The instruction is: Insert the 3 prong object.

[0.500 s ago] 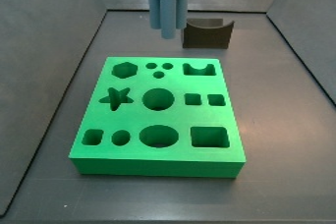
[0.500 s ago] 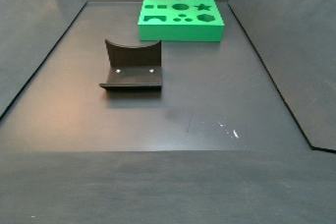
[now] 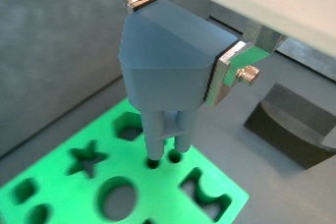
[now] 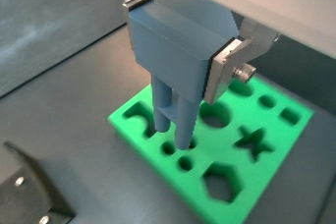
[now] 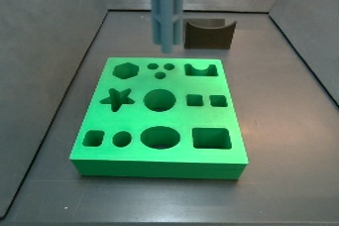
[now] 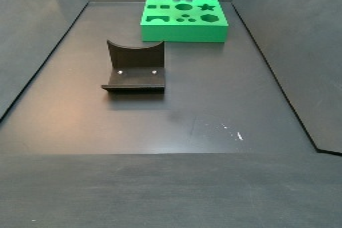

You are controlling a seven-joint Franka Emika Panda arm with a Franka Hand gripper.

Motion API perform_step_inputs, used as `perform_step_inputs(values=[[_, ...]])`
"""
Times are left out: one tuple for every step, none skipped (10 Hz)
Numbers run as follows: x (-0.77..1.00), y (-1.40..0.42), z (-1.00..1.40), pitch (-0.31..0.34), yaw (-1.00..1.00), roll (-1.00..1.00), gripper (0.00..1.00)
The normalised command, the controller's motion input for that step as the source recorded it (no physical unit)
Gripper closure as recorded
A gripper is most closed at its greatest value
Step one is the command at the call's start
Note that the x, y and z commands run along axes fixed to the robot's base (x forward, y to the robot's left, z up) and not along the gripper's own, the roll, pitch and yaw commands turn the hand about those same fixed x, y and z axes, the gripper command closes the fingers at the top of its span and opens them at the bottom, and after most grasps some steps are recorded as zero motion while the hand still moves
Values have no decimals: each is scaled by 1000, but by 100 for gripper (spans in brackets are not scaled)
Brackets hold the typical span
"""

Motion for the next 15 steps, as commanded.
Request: perform_step_inputs(values=[[-49, 0, -660, -130, 34, 80, 100], [0, -151, -506, -44, 0, 100, 100], [0, -77, -480, -10, 0, 114, 100], [-71, 0, -397, -40, 0, 34, 100], [-106, 0, -289, -49, 0, 0, 100], [-166, -6, -174, -53, 14, -13, 100], [-194, -60, -74, -59, 26, -36, 100], [-157, -26, -66, -64, 60, -53, 100], [0, 0, -263, -7, 80, -34, 100], [254, 0, -623, 0, 0, 0, 100], [246, 54, -823, 0, 0, 50, 100], [66, 0, -714, -9, 0, 144, 100], [0, 0, -674, -46, 0, 157, 100], [0, 71, -203, -46, -34, -123, 100], [0, 0, 0, 0, 0, 0, 100]])
